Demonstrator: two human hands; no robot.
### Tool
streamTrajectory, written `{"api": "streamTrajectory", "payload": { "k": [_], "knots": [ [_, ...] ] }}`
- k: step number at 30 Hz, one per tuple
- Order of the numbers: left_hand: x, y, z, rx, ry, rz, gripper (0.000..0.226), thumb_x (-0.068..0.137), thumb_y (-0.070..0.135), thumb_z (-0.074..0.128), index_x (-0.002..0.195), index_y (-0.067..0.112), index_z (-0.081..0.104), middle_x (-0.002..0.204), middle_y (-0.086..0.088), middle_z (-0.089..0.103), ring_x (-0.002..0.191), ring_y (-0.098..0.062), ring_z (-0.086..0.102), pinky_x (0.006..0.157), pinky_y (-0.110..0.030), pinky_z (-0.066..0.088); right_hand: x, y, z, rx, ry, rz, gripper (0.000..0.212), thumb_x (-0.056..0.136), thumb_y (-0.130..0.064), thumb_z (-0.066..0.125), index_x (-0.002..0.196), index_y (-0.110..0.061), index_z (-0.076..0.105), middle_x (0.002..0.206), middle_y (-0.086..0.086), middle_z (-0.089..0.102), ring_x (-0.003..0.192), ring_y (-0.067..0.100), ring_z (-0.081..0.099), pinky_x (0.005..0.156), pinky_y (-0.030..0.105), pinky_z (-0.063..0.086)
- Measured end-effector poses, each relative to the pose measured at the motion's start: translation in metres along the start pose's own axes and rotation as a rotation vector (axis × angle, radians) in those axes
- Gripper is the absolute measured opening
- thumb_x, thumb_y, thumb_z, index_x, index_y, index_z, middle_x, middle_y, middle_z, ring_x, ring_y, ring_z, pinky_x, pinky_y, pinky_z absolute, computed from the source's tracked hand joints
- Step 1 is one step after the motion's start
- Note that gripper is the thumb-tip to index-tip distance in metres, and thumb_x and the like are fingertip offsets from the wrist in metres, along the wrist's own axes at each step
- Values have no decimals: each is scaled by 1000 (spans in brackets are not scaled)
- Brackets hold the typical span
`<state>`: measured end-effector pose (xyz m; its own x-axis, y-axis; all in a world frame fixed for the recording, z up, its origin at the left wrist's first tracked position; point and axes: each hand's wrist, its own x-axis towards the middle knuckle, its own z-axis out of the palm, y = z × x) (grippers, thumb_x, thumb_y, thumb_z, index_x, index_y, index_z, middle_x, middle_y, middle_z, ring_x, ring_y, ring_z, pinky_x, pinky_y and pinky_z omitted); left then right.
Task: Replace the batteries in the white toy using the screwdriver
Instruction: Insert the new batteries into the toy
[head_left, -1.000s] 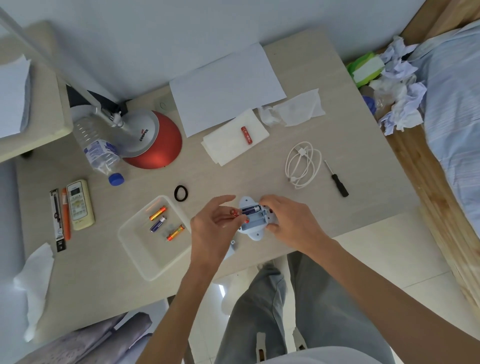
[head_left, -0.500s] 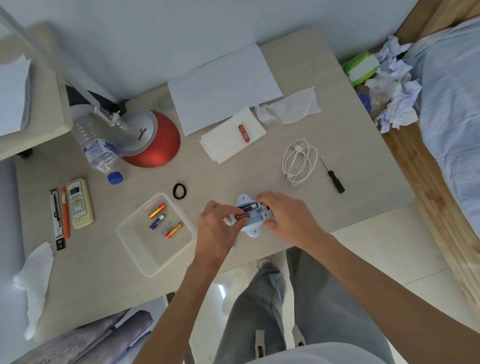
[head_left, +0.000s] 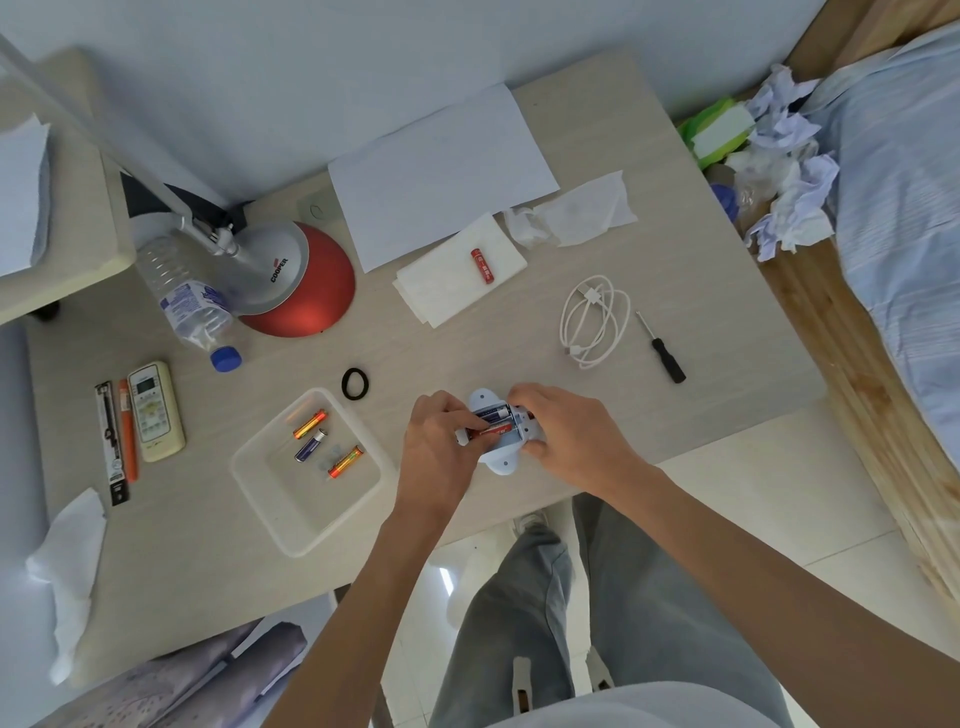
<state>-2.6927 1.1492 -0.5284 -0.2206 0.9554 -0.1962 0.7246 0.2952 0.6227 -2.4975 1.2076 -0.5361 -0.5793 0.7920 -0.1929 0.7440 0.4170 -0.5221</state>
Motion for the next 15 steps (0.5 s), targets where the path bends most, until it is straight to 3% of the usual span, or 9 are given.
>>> {"api": "streamTrajectory", "payload": {
  "k": [9,15],
  "knots": [
    [-6,1,6,-65,37,7,25,74,12,97,97,17,88,77,22,50,79,-2,46,74,-4,40,1,-2,2,-1,-6,-6,52,86,-26,84,129,-24,56,118,-5,69,96,20,67,77,38,61],
    [0,-4,8,-40,30,66,22,74,12,97,93,15,88,79,12,56,81,-14,47,75,-4,39,1,0,4,10,5,7,52,85,-25,84,129,-24,56,113,-5,70,92,19,67,75,33,59]
  ]
}}
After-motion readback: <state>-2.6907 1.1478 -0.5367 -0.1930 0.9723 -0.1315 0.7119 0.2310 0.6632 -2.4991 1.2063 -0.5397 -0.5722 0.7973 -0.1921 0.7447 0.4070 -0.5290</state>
